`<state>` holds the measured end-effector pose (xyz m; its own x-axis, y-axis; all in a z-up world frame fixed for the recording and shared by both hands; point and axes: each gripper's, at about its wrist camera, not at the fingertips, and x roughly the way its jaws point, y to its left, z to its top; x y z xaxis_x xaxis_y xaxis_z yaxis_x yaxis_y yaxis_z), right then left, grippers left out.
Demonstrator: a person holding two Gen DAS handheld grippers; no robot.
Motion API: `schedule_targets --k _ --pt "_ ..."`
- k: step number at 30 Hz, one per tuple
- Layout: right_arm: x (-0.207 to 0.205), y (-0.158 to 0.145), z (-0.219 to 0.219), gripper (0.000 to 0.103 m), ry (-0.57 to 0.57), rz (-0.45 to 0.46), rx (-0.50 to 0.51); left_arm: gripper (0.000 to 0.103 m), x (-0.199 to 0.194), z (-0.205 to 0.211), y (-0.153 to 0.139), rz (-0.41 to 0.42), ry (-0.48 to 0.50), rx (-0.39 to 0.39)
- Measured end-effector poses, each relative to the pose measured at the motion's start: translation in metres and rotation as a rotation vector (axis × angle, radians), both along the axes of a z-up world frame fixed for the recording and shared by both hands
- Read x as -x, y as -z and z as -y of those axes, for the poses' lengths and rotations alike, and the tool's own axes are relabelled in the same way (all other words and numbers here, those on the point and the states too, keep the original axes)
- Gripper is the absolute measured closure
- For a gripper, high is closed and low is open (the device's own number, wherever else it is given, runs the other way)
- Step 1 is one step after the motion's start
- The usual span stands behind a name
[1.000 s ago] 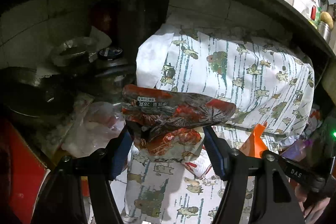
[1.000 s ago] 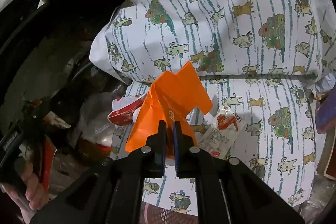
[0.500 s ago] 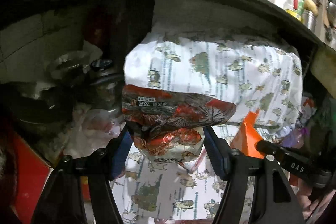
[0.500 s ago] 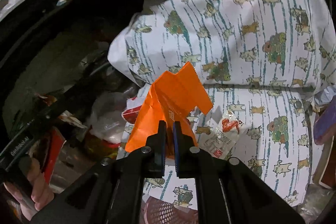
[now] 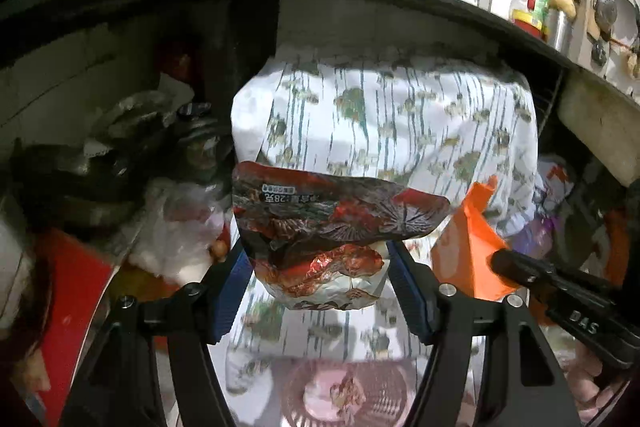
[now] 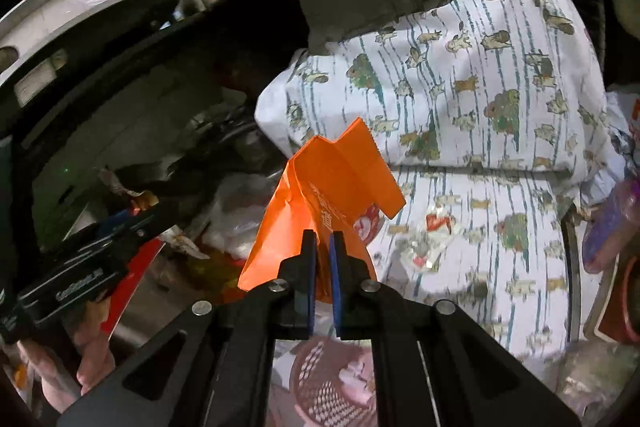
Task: Collect trash
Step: 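Carry the orange paper and snack bag over the pink basket with both tools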
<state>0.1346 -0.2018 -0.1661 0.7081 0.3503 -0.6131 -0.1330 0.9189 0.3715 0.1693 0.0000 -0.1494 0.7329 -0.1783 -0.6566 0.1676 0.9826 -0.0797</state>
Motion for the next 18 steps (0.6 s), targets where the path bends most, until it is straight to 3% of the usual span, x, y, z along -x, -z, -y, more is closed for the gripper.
schedule_targets --k 3,8,13,18 --pt "0.027 -0.006 0.000 0.097 0.002 0.012 0.006 0.034 0.025 0.004 0.002 -0.022 0.003 -0.042" --pt "0.061 -0.005 0.003 0.097 -0.001 0.013 -0.010 0.034 0.063 0.001 0.009 -0.048 0.026 0.057" --pt "0.071 0.020 0.005 0.097 -0.030 -0.051 -0.031 0.034 0.072 0.008 0.038 -0.105 0.035 0.048" --pt "0.069 0.056 -0.001 0.097 -0.092 -0.145 -0.011 0.034 0.061 0.007 0.074 -0.218 0.051 0.081"
